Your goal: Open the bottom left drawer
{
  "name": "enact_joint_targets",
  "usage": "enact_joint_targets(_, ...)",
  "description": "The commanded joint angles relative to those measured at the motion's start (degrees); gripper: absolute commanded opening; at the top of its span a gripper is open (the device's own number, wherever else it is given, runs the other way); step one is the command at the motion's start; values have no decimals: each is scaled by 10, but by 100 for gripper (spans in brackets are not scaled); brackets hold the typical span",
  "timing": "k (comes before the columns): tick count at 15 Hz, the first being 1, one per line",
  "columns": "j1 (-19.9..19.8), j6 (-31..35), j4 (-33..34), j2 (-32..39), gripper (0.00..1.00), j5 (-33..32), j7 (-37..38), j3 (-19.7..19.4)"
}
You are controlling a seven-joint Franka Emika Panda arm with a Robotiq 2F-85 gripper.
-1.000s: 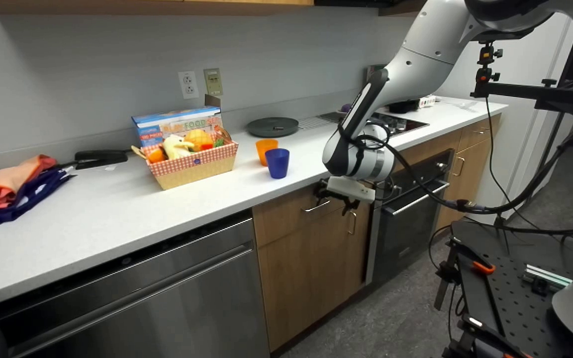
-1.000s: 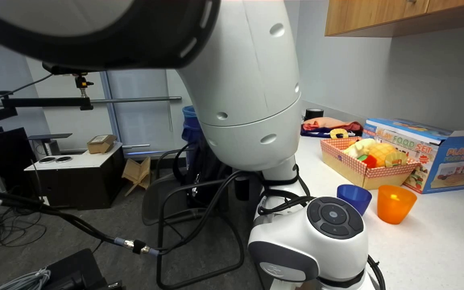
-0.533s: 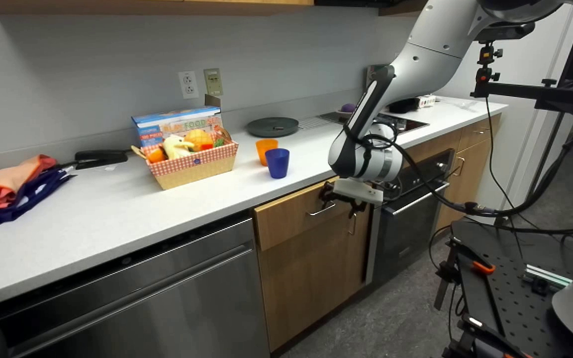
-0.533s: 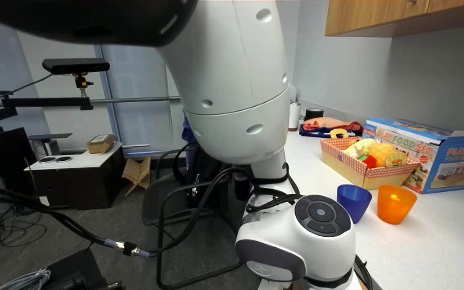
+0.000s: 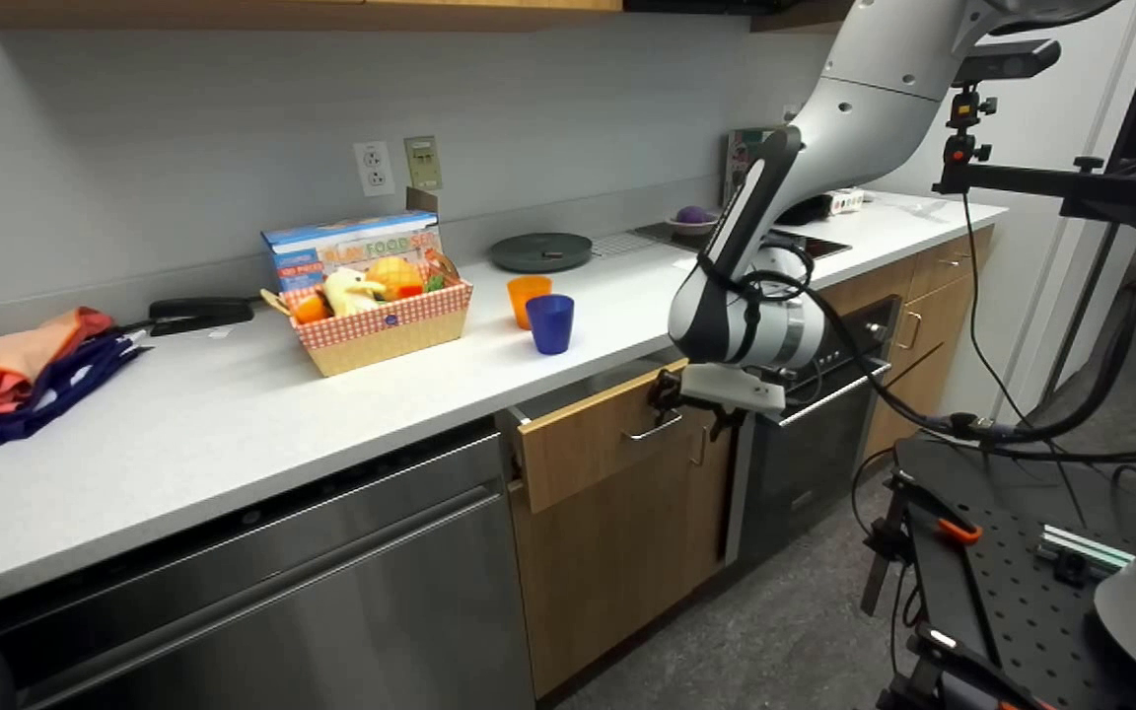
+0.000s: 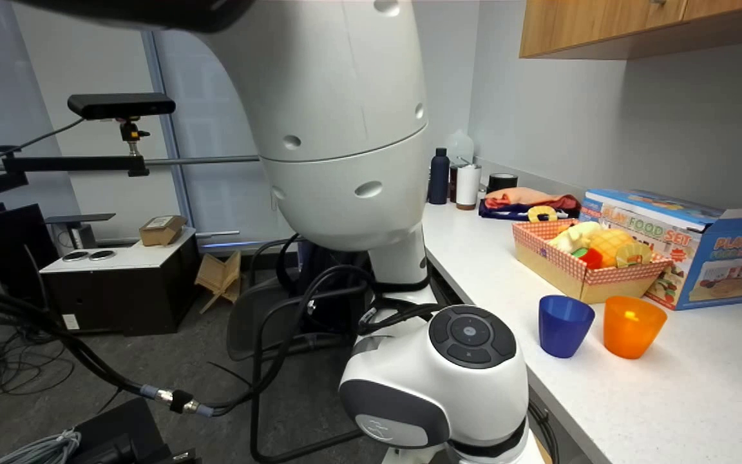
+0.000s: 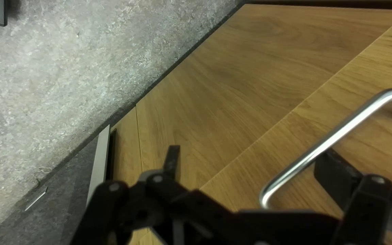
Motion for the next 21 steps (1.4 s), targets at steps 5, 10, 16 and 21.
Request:
enact_joint_targets(5, 48, 57, -108, -106, 100, -15, -53, -36)
enact_joint_targets(10, 80, 48, -155, -195, 100, -10, -92, -58)
enact_joint_targets(16, 101, 16, -136, -238, 100, -7, -93, -77)
enact_joint_targets(21, 144, -21, -95, -209, 100, -21, -73, -139)
